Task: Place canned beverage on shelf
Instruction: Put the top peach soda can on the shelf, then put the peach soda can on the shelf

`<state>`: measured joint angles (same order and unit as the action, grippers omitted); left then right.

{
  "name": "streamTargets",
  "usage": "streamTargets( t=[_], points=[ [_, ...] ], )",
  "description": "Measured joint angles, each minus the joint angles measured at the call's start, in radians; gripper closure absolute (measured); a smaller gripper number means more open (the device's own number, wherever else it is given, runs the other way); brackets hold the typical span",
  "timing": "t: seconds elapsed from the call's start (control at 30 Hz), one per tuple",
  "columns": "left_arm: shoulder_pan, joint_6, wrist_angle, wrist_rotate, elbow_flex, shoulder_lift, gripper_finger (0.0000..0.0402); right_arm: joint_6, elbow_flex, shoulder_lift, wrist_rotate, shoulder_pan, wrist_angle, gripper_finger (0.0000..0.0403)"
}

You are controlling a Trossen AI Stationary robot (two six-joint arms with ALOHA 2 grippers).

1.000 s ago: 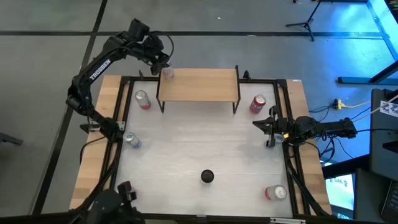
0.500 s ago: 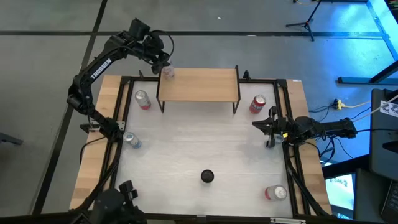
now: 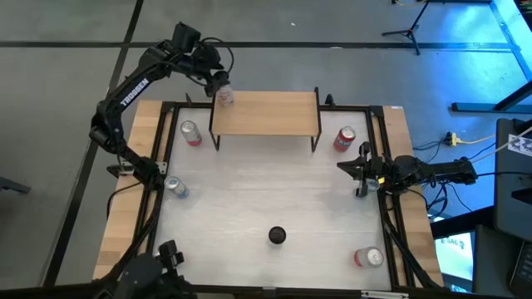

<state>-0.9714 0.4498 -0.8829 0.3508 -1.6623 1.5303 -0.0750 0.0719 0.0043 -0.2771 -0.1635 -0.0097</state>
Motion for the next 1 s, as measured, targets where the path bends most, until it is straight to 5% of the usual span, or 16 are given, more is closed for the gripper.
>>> streamTargets(
  t=[0.4, 0.73, 1.0],
  points=[
    [0.076, -0.051, -0.13, -0.002, -0.183, -0.002, 0.0112, 0.0, 0.0, 0.0, 0.0, 0.0, 0.0, 0.0384],
    [0.389, -0.09, -0.175, -0.17, -0.198, -0.002, 0.0113, 0.0, 0.0, 0.0, 0.001, 0.0, 0.0, 0.0384],
    [0.694, -0.28, -0.17, -0.333, -0.198, 0.0, 0.0114, -0.008, 0.0, 0.0, 0.031, 0.0, 0.0, 0.0384]
  ],
)
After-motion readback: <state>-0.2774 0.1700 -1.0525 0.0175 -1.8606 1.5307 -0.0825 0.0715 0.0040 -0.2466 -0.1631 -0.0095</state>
